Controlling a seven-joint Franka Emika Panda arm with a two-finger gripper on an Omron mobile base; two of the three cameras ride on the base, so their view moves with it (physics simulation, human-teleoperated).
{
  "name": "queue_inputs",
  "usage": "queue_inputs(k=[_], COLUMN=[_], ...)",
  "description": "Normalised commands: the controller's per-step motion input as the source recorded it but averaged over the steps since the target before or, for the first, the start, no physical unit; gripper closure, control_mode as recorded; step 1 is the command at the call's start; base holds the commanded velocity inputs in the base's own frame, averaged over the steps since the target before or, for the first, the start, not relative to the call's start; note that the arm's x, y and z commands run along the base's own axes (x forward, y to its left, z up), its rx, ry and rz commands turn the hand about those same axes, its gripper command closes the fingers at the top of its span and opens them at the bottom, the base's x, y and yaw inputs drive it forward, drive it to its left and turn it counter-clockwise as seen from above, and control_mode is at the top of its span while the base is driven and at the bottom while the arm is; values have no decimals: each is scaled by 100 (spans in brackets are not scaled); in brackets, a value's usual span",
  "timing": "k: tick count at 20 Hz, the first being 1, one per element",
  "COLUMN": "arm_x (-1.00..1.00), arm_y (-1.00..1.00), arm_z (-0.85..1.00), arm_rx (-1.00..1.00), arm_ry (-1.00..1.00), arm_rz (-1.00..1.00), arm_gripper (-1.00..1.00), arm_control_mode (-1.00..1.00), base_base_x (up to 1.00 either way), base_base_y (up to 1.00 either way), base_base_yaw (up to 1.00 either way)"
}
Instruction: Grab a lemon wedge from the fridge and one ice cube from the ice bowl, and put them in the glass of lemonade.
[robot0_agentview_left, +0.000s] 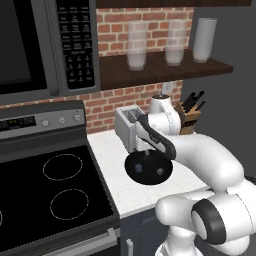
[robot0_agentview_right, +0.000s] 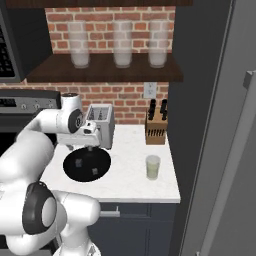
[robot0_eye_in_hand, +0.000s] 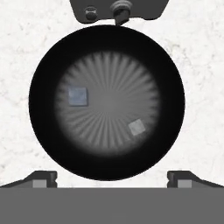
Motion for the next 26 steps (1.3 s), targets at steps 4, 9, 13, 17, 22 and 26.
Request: queue_inputs(k=[4, 9, 13, 17, 22, 26], arm_x=[13, 7, 0, 12, 29, 3], arm_y=[0, 0, -22, -4, 0, 0], arm_z=[-79, -65, -19, -3, -10, -25], arm_rx=[-2, 0, 0, 0, -1, 0], arm_ry=[8, 7, 12, 2, 16, 22], arm_rz=[0, 0, 5, 8, 16, 15], arm_gripper=[-100, -100, -100, -100, -100, -100], arm_control_mode=[-100, -100, -100, -100, -100, -100], base_base_x=[0, 0, 0, 0, 0, 0], base_base_y=[0, 0, 0, 0, 0, 0], base_base_yaw=[0, 0, 0, 0, 0, 0])
